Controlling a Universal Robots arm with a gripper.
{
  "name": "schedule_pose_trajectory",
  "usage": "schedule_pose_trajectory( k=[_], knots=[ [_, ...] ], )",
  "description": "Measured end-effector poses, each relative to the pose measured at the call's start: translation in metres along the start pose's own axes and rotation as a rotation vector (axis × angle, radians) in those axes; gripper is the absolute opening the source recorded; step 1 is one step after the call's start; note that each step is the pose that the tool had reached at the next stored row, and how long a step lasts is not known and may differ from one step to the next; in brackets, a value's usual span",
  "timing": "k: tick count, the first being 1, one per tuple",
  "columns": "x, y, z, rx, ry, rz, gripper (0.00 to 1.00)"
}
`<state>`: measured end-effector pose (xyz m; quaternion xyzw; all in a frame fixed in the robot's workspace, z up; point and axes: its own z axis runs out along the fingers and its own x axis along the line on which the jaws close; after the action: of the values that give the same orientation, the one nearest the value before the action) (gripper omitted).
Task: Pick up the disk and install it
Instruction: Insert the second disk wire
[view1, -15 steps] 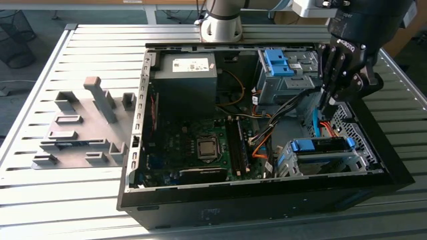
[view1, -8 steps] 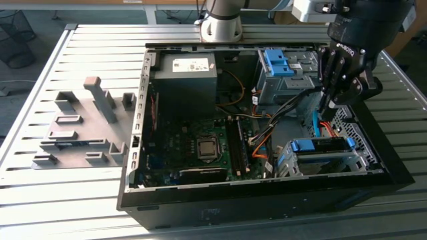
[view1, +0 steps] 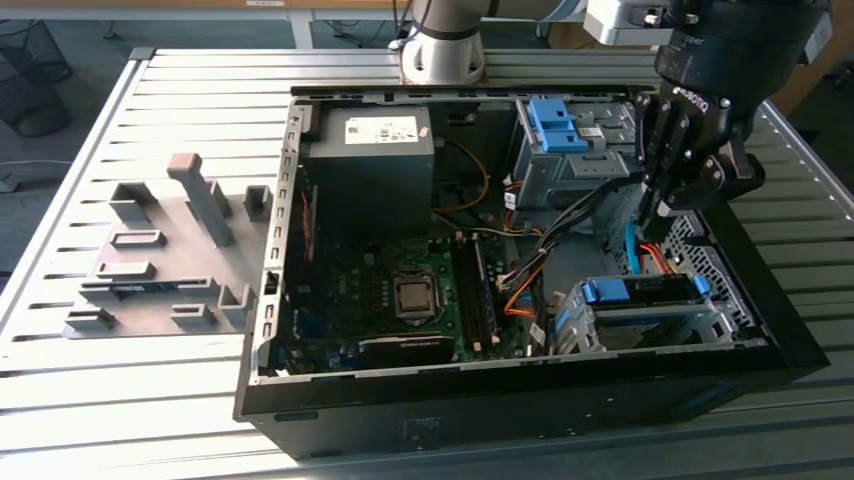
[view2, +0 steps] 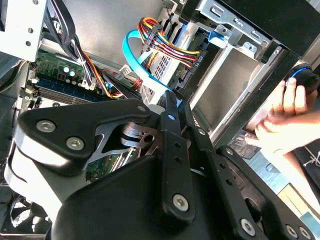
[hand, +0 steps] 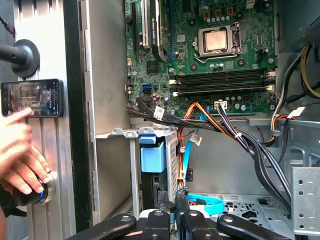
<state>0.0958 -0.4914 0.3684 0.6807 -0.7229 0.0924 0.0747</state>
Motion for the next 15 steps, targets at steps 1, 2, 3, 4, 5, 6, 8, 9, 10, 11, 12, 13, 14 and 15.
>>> schedule_pose_trajectory(
  k=[1,2,3,4,5,6,8,9,10,11,12,13,14,15],
  knots=[
    [0.0000,0.0000,0.0000,0.0000,0.0000,0.000,0.18],
    [0.0000,0.0000,0.0000,0.0000,0.0000,0.000,0.18],
    [0.0000,0.0000,0.0000,0.0000,0.0001,0.000,0.18],
    [0.0000,0.0000,0.0000,0.0000,0.0001,0.000,0.18],
    [0.0000,0.0000,0.0000,0.0000,0.0000,0.000,0.18],
    [0.0003,0.0000,0.0002,0.0000,-0.0002,0.000,0.18],
    [0.0019,-0.0001,0.0006,-0.0001,-0.0010,0.000,0.18],
    [0.0034,-0.0002,0.0010,-0.0005,-0.0076,0.000,0.18],
    [0.0050,-0.0003,0.0016,-0.0012,-0.0197,0.000,0.18],
    [0.0063,-0.0004,0.0020,-0.0022,-0.0360,0.001,0.18],
    [0.0075,-0.0004,0.0025,-0.0034,-0.0541,0.001,0.18],
    [0.0087,-0.0005,0.0028,-0.0046,-0.0718,0.001,0.18],
    [0.0099,-0.0005,0.0032,-0.0056,-0.0897,0.002,0.18],
    [0.0108,-0.0006,0.0035,-0.0067,-0.1079,0.002,0.18]
  ],
)
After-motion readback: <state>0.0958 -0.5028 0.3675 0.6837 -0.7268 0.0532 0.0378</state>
